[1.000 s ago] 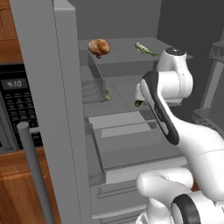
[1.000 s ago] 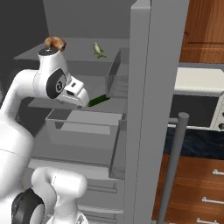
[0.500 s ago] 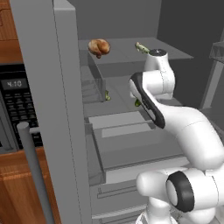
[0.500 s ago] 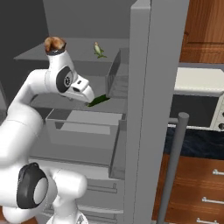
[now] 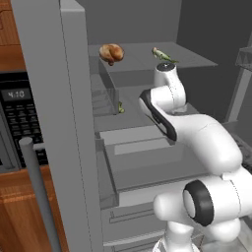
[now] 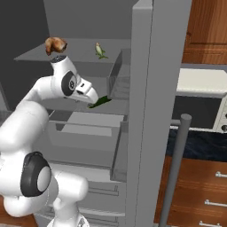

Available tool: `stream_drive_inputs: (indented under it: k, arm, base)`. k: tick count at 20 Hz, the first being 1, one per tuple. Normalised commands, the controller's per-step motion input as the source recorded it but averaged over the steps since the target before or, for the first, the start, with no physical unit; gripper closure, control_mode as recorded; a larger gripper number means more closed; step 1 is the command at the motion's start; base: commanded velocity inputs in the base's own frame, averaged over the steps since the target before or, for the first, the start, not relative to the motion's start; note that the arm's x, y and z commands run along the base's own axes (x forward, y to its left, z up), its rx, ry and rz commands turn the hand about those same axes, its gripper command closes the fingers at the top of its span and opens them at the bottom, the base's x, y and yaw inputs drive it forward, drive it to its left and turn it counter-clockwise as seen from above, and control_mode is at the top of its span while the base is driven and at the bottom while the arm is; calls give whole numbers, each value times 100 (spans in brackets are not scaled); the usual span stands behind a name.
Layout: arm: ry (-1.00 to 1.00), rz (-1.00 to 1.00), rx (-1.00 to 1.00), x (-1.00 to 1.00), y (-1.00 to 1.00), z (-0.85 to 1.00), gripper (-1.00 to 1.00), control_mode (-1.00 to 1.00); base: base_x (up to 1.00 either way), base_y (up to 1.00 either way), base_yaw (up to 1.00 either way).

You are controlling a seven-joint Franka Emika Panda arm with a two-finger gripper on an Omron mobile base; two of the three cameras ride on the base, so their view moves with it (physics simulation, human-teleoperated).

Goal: Gather the cucumber and broccoli from the fridge and place them on a tray on the dining counter. Then gather the chicken drumstick and fish from the fridge and place them on the other tray.

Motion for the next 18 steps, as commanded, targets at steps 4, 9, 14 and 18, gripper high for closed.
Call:
stream_drive_inputs:
  k: [4,9,14,18]
  arm:
    - [-8,0,0,42,-5,-30,-100,-100]
    - [-5,0,0,44,-4,-18,-100,-100]
    - [0,0,0,42,-1,-8,-100,-100]
    - [0,0,0,40,-3,-7,-100,-100]
  base:
    - [0,0,0]
    - [0,0,0]
    - [0,0,0]
    - [0,0,0]
